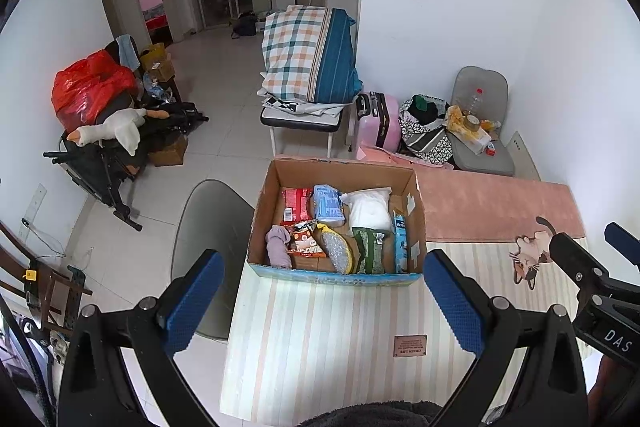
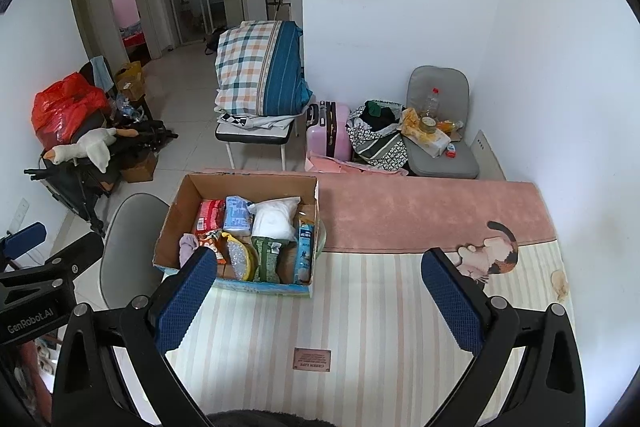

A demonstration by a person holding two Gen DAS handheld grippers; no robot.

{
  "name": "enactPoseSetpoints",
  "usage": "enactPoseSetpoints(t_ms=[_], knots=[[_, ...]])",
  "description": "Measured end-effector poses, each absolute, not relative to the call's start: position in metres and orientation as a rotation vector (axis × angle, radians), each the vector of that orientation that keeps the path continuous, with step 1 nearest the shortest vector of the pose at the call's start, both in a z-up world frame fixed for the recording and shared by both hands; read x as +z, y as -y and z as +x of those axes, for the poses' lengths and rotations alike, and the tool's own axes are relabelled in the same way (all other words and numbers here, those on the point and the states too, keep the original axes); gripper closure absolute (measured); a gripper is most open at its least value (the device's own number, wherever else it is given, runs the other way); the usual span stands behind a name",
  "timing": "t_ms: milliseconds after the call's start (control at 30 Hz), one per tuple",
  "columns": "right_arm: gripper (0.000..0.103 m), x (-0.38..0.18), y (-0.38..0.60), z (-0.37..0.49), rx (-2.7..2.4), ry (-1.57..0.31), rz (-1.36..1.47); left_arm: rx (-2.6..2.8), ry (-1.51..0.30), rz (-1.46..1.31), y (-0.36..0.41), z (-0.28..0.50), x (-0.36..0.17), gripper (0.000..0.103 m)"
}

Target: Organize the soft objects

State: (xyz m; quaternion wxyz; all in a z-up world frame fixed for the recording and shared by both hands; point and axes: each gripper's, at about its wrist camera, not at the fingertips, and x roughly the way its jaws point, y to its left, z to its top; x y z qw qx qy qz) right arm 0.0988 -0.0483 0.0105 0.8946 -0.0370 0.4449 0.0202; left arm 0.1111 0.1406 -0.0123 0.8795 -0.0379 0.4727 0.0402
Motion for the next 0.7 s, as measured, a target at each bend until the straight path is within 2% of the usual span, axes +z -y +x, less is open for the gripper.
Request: enactPoseSetpoints(t_ms=[700], knots=[[0.0,0.0149,0.051,0.0993,0.045,-0.9,-0.094,0.082,-0.976,-0.073,-0.1411,0.1102,-0.0097,0.001]])
